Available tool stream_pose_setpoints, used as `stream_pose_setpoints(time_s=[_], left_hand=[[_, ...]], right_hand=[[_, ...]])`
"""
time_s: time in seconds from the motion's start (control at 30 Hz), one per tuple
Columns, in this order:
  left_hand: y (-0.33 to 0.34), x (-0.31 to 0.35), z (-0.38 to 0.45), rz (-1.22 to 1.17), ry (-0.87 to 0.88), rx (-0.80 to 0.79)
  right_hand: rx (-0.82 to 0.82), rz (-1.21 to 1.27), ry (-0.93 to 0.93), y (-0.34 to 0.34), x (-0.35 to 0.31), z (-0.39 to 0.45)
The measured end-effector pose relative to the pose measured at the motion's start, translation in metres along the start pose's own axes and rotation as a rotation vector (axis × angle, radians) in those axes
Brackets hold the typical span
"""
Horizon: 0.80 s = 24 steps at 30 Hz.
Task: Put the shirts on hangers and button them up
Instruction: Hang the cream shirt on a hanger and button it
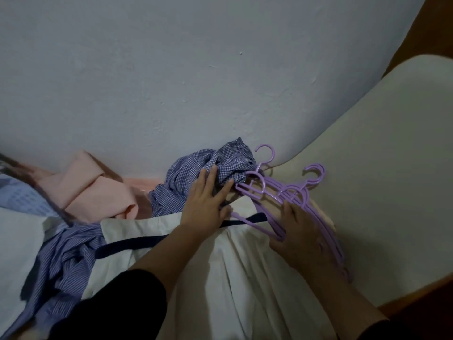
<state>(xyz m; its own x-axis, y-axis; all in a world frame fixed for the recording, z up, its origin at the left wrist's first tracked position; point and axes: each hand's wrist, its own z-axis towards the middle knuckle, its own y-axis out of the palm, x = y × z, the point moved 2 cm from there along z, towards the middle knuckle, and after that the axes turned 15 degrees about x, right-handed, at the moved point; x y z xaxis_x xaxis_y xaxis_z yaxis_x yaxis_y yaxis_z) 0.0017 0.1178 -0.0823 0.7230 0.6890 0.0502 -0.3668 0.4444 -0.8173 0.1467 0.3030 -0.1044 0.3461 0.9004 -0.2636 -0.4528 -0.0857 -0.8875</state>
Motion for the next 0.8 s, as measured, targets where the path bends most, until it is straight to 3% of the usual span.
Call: stream_pose_setpoints(time_s=[0.1, 0.3, 0.5, 0.6, 0.8], left_hand=[[0.004, -0.003, 0.018, 0.048, 0.042, 0.004], [0.018, -0.016, 0.042, 0.206, 0.028, -0.184], [0.014, -0.036, 0.042, 0.081, -0.114, -0.084], [0.005, -0.055, 0.035, 0.03, -0.26, 0.016], [-0.005, -0.118, 0.004, 0.065, -0.816, 0.141]], right_hand=[[0.022, 0.026, -0.025, 0.006, -0.003, 0.005], [0.108, 0.031, -0.082, 0.014, -0.011, 0.012], [0.094, 0.042, -0.104, 0.026, -0.012, 0.013], [0.097, 0.039, -0.116, 0.028, -0.012, 0.015], [0.085, 0.058, -0.147, 0.031, -0.016, 0.02]])
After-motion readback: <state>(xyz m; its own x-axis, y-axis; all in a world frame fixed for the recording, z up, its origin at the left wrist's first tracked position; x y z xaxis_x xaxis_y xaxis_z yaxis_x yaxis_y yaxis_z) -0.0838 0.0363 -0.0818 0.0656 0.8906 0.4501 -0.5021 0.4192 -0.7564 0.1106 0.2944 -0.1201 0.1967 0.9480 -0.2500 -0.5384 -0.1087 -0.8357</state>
